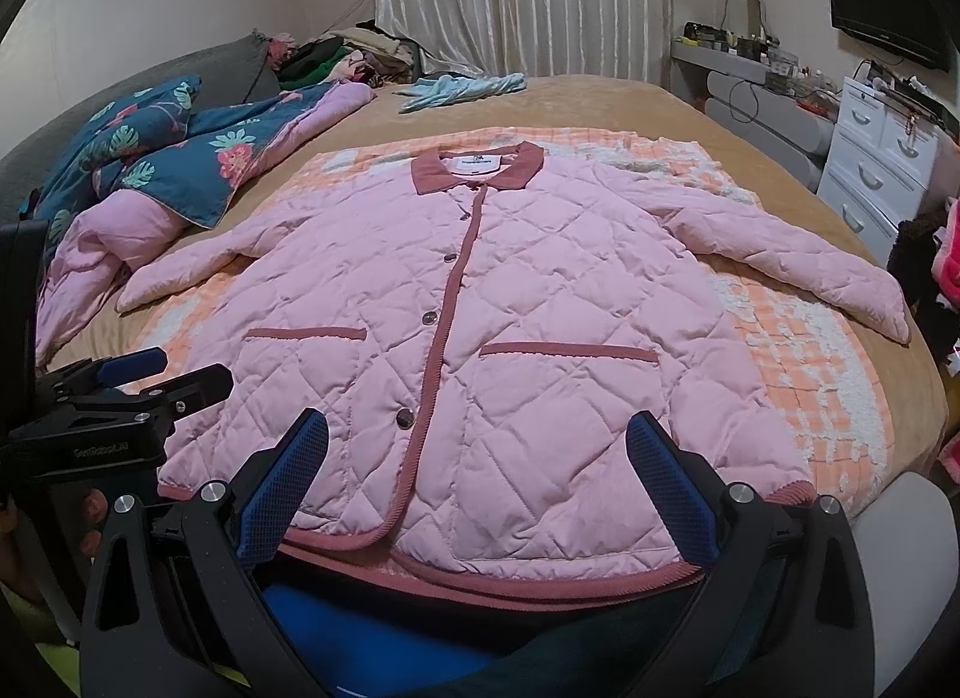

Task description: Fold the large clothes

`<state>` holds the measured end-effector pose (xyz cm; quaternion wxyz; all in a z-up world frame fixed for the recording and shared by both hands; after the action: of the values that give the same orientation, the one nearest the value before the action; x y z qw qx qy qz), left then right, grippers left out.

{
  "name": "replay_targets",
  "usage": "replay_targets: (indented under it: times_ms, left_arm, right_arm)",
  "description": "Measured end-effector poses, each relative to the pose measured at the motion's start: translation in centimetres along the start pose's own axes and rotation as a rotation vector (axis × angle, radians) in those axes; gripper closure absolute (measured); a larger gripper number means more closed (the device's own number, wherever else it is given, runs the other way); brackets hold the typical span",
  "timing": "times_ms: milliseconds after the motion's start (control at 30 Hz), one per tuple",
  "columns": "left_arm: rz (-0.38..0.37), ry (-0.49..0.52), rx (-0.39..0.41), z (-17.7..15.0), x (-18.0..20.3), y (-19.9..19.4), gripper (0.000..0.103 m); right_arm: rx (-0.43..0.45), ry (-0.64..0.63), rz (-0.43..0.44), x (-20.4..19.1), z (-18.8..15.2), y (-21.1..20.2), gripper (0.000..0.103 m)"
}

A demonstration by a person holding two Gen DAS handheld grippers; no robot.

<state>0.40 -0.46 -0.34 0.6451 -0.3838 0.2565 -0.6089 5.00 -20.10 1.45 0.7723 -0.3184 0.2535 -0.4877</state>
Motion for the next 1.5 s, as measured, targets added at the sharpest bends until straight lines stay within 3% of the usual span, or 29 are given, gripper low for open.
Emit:
replay_targets:
  times_ms: [1000, 1500]
  left_arm:
    - [-0.002, 0.004, -0.005, 0.3, 0.0, 0.5, 0.009]
    - [-0.026, 0.012, -0.019, 6.1, -1.0, 2.2, 0.009]
  right_arm:
    - [-0.014, 0.007, 0.006, 0.3, 0.7, 0.9, 0.004]
    - [-0.018, -0.017, 0.003, 0.8, 5.9, 3.1, 0.004]
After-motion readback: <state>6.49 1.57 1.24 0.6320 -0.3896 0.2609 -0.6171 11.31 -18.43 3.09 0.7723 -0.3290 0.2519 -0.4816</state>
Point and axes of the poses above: each gripper's, at about its wrist camera, not at the fingertips, and y roughly the way its jaws point, x to its right, z to its top, the point moved 1 cm from there along y, roughly the way its jaws point, and after that the axes turned 5 degrees about -x, right-handed, at the moved point
